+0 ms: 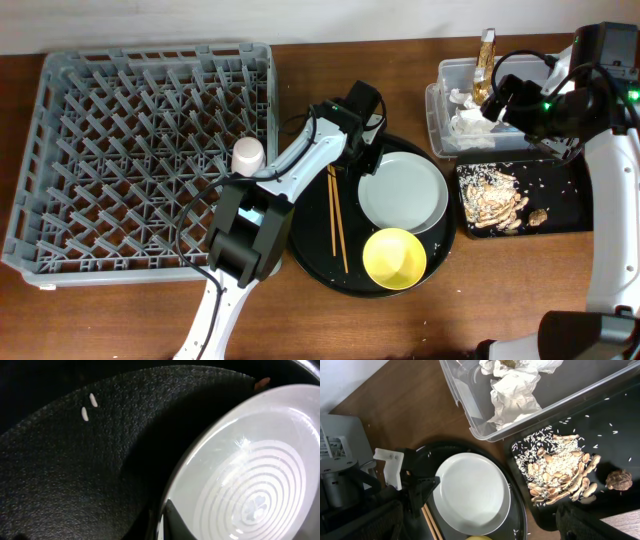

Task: Sort waste into correct bins and load items into the dishwasher rack
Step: 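Grasp the white plate edge with the left gripper, then carry the white plate with the left gripper and stand it in the rack, then grasp the yellow bowl on the black tray with the left gripper, then place the yellow bowl in the rack beside the plate with the left gripper, then reach the left gripper to the chopsticks on the black tray and grasp one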

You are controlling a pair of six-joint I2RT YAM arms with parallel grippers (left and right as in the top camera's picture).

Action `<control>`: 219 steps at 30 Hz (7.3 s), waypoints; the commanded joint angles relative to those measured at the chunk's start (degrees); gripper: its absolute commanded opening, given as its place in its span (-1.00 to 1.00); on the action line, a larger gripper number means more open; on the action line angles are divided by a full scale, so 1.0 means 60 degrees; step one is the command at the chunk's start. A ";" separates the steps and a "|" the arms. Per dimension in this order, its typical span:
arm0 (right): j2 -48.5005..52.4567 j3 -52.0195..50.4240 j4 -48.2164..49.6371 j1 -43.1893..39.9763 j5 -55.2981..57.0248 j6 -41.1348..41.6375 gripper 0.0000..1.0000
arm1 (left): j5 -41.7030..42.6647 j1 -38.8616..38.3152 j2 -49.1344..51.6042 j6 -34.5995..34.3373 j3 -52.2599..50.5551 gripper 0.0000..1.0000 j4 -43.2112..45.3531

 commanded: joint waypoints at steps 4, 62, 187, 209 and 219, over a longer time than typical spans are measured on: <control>0.0044 -0.0058 -0.0029 0.0007 0.0047 0.0069 0.97 | -0.0095 -0.0011 0.0200 0.0080 0.0171 -0.99 0.0029; 0.0044 -0.0058 0.0423 0.0007 0.0047 0.0069 0.97 | 0.1479 0.1158 -0.0262 0.2940 0.6226 0.43 -0.6940; 0.0590 0.2681 -0.0576 -0.1322 0.0474 -0.0466 0.97 | -0.1734 0.0783 -0.1810 0.1657 0.5191 0.64 -0.7348; 0.0590 0.2681 -0.0576 -0.1322 0.0474 -0.0466 0.97 | -0.2455 -0.0189 -0.1665 -0.1657 -0.1858 -0.10 -0.0882; 0.0590 0.2681 -0.0576 -0.1322 0.0474 -0.0466 0.97 | -0.2900 -0.0182 -0.0929 -0.2412 -0.1876 -0.10 -0.0433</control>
